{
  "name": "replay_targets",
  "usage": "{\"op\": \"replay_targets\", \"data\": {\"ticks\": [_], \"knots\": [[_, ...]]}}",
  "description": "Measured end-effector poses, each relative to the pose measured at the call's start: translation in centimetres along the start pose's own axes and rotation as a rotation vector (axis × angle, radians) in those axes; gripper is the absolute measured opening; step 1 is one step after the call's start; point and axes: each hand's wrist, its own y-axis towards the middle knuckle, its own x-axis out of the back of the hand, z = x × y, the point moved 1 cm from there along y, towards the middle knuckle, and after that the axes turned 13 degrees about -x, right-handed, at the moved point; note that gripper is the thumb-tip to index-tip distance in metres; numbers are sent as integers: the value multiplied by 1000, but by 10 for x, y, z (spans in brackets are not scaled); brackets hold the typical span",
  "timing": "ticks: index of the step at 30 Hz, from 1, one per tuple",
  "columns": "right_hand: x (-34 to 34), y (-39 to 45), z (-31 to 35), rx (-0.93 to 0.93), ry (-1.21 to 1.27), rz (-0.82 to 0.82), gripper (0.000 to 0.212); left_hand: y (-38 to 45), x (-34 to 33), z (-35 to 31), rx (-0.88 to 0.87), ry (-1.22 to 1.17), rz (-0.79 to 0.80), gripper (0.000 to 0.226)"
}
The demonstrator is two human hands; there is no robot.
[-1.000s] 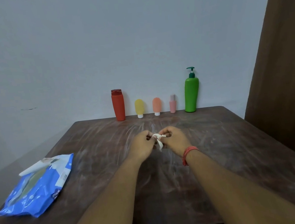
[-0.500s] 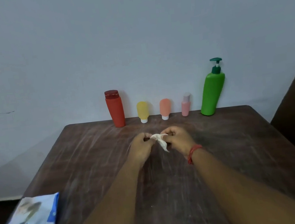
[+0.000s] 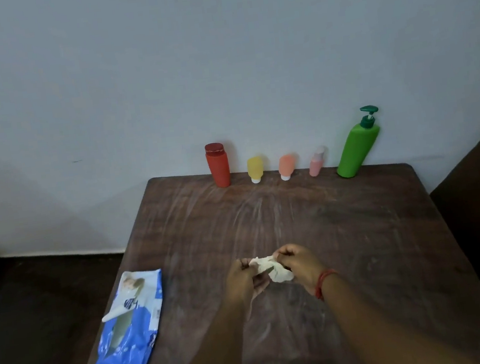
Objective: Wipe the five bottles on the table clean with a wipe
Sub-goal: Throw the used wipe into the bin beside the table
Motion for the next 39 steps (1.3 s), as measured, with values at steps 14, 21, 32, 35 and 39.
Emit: {"op": "replay_targets", "data": {"ticks": [14,21,32,35,39], "knots": [[-53,-42,-20,45,253,130,16,-37,43,-16,-51,-211,-240,12],[-115,-50,4,19,-83,293,30,-30,104,-57,-160,43,-462,11],[-317,-17,47,25,339,142,33,32,288,-121,-250,88,-420,6],[-378,-13,50,42,335,128,35,47,348,-148,-200,34,-406,15],[-431,-10,57,70,377,89,33,61,404,-180,-172,45,-360,25]]}}
